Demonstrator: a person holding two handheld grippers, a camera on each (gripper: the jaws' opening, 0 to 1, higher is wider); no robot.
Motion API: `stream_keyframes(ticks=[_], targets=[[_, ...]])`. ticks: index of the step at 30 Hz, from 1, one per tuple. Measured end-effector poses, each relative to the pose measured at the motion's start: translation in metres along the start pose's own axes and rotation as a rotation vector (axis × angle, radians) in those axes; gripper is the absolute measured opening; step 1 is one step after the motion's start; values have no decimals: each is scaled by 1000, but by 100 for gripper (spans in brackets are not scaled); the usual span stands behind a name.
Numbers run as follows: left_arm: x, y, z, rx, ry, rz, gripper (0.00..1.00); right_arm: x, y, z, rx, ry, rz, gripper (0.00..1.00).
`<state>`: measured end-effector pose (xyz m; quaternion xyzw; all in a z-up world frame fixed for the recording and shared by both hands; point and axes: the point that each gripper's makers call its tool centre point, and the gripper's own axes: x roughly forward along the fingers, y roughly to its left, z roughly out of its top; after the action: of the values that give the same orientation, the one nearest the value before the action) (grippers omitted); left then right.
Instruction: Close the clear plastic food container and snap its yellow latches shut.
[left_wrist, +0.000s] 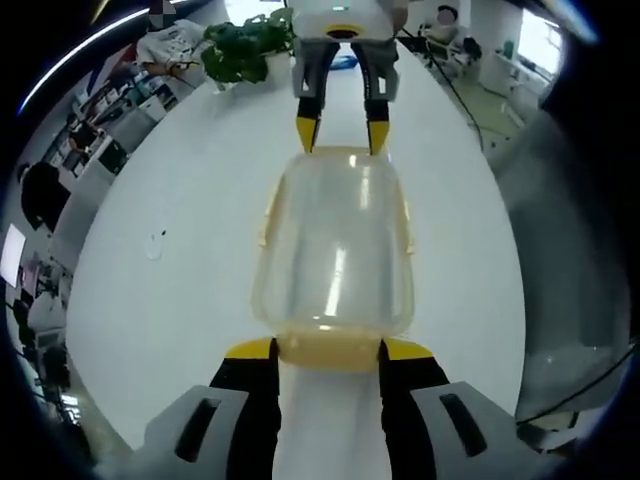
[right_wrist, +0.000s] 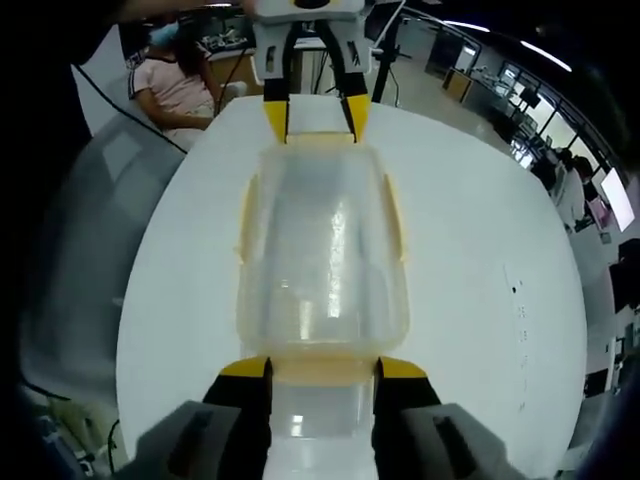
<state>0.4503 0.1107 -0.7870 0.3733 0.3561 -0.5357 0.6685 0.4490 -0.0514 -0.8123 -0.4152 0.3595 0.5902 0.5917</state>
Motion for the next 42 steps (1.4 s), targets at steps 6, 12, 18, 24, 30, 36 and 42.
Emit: stream_keyframes(ticks=[6,12,18,24,30,36,42], targets=[[3,-4,6,-24,2,-3,36,-9,5,-6,8,-1,6,37],[7,-11,11,-38,20,2,35,-13,10,-11,1,-5,15,37],[12,-10,17,-43,7,21,35,-15,7,-20,-16,7,5,37],[17,-13,22,-59,6,23,35,-16,7,-26,-22,19,12,37],[22,-15,25,-69,11,4,35,-17,10,-31,-15,17,26,37],[30,-14,33,-66,11,-7,35,-18,8,-44,0,18,37,36],[38,-14,38,-64,16,-13,35,-20,8,-51,9,21,32,37]])
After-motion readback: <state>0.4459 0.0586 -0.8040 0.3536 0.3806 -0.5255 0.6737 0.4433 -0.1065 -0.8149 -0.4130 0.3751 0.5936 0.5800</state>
